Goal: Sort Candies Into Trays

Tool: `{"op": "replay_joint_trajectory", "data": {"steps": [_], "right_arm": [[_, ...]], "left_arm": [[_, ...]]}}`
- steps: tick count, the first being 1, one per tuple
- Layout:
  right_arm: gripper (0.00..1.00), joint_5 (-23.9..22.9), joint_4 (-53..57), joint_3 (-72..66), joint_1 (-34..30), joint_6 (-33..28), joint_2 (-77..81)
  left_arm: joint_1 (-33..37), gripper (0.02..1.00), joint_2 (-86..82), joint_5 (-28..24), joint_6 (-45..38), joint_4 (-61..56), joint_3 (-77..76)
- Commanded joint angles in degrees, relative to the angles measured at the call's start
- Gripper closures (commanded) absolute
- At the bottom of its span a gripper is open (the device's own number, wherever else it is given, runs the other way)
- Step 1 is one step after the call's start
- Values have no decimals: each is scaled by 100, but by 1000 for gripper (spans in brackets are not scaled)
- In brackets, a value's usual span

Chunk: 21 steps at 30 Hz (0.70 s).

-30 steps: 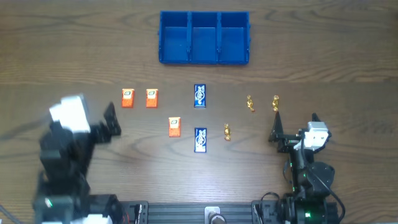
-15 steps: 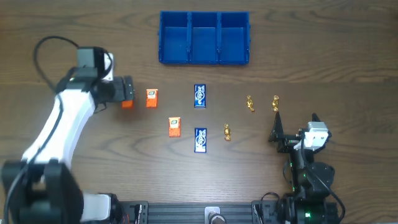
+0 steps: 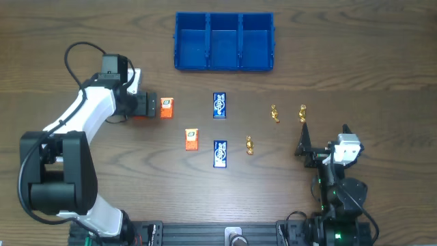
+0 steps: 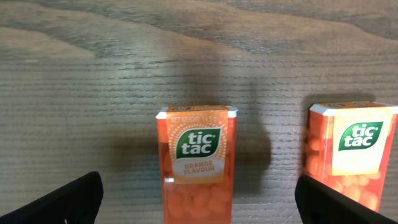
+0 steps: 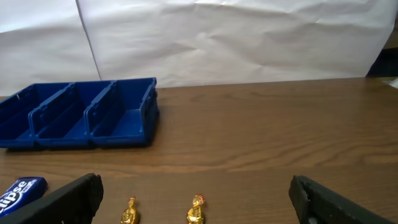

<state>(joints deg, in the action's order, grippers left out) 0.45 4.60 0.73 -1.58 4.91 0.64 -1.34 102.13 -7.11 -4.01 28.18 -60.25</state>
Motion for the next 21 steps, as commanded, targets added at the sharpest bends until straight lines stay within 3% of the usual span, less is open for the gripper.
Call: {"op": "replay_joint_trajectory", "data": {"steps": [1,14,18,21], "right_arm": [[3,13,13,-28,-31,-68,-26],[3,13,13,-28,-31,-68,-26],[3,13,13,-28,-31,-68,-26],[3,13,13,-28,-31,-68,-26]], "left_arm": [[-20,20,164,-37,-367,-66,-46],[-11,27,363,28,-459,-238,-46],[35,132,365,22,-457,-295,-46],[72,283,409,24,-455,-289,-46]]}}
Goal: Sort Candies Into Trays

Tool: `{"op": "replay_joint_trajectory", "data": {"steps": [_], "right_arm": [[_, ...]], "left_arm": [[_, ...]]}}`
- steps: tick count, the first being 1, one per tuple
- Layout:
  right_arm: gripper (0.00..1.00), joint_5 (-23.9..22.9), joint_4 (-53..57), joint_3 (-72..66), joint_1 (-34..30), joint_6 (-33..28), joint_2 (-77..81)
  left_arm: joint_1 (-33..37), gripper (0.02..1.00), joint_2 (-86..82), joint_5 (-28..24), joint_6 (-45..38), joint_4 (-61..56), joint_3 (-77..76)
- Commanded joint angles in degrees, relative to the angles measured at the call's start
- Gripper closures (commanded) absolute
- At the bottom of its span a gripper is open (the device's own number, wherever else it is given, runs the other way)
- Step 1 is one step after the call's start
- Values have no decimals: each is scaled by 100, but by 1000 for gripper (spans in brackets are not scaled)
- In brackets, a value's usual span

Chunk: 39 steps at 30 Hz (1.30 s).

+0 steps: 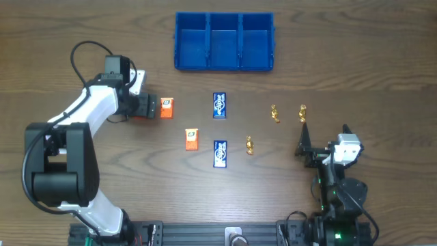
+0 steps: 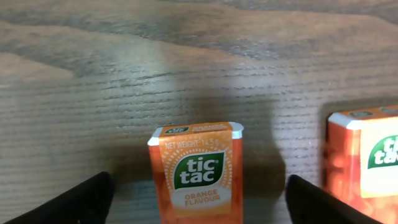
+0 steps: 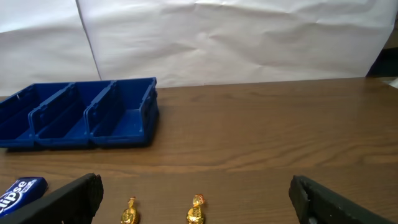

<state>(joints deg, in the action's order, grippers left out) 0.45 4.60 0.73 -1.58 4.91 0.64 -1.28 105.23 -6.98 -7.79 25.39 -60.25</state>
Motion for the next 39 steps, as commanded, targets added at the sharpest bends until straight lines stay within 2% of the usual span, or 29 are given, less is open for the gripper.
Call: {"op": "replay_joint_trajectory", "data": {"steps": [1,7,12,21,24,28,34,39], "right_arm": [[3,13,13,-28,-31,-68,-26],[3,13,13,-28,-31,-68,-26],[3,13,13,-28,-31,-68,-26],[3,13,13,-28,-31,-68,-26],[3,13,13,-28,-31,-68,-26],[3,13,13,-28,-31,-68,-26],[3,13,13,-28,-31,-68,-26],[3,13,13,-28,-31,-68,-26]], "left_arm": [[70,347,118,9,-76,-9,-46],[68,573,151,9,-76,2,-46],[68,649,114,9,39,9,-92],[-155,678,-673,28,673,776,-1381],[-525,676,-855,461,940,1235,-2546],[-1045,673,-332,909,1108,1676,-4061],[-1598,667,1134,907,1320,2332,-6131],[-1845,660,2098,885,1598,2378,-6658]]}}
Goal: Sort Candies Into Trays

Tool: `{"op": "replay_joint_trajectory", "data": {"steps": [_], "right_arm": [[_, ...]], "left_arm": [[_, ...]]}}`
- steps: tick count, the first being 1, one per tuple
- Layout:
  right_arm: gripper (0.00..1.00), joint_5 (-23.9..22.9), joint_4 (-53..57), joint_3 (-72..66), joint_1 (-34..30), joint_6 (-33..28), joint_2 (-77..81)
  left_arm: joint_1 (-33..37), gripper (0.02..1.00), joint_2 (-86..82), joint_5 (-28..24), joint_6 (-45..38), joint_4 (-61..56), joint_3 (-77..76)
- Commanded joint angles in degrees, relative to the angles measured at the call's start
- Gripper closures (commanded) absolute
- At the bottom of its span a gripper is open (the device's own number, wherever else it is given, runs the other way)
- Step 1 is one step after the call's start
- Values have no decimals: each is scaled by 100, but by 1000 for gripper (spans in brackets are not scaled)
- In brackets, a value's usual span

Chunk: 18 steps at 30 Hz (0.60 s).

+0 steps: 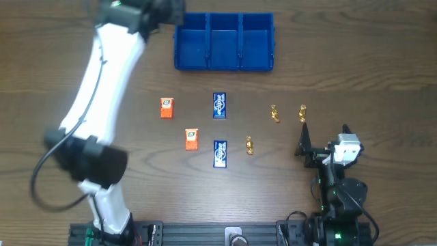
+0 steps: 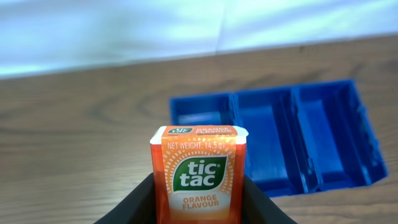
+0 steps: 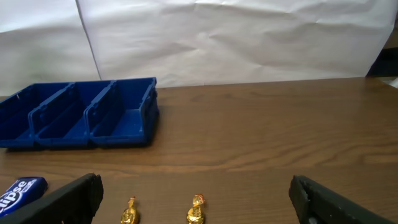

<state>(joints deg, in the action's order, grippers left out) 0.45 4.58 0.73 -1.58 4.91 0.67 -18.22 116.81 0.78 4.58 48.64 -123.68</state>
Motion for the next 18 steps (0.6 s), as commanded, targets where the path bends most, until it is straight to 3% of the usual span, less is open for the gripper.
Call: {"op": "replay_joint_trajectory", "data": {"steps": [1,15,16,18], "right_arm": [[3,13,15,-28,-31,-68,-28],[3,13,15,-28,-31,-68,-28],[3,13,15,-28,-31,-68,-28],[3,11,15,-28,-31,-68,-28]], "left_arm": [[-177,663,1084,114,398,31,-330],[-155,643,1738,70,621,-376,-330],[-155,617,1738,70,621,-385,-330],[-157,463,1738,70,619,-378,-330]]}}
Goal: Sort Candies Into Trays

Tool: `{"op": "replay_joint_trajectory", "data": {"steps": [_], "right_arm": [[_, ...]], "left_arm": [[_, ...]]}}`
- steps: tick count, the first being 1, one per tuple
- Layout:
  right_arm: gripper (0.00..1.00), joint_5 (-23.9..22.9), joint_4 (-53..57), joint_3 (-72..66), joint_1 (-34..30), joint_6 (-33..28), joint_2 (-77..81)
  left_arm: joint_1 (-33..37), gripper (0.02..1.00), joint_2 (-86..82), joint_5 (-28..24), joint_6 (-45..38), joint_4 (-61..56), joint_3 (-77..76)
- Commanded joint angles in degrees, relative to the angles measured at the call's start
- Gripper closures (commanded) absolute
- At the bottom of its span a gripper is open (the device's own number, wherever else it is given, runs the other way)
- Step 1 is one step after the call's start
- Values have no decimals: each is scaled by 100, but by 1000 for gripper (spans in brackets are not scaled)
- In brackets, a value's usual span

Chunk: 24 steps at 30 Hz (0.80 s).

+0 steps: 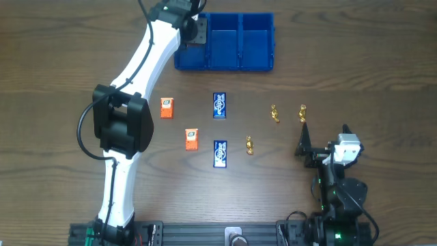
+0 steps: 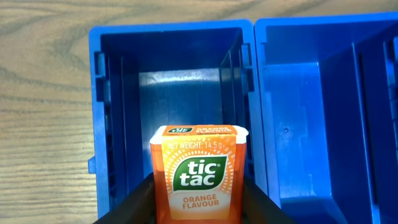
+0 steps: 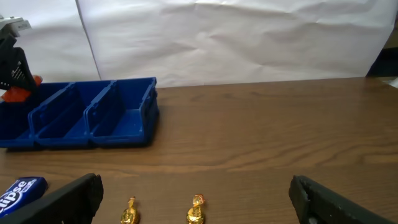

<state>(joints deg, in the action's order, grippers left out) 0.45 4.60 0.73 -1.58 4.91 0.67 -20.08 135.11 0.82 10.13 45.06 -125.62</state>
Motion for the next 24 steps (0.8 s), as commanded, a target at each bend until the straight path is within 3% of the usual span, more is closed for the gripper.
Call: {"op": "replay_joint_trajectory", "data": {"steps": [1,3,6,9,16,24], "right_arm": [[3,13,13,-28,-31,-68,-28],[3,13,13,-28,-31,-68,-28],[3,13,13,-28,-31,-68,-28],[3,13,13,-28,-31,-68,-28],[3,13,13,-28,-31,-68,-28],[3,13,13,-28,-31,-68,-28]], "left_arm": [[31,373,-92,66,63,-7,-136],[31,233,-116,114,59,22,-133],[66,115,-385,186,59,81,-28],[81,106,-981,334,61,44,393],[107,88,-3543,407,129,-599,3233],[118,106,-4155,404,376,-1088,5619]]}}
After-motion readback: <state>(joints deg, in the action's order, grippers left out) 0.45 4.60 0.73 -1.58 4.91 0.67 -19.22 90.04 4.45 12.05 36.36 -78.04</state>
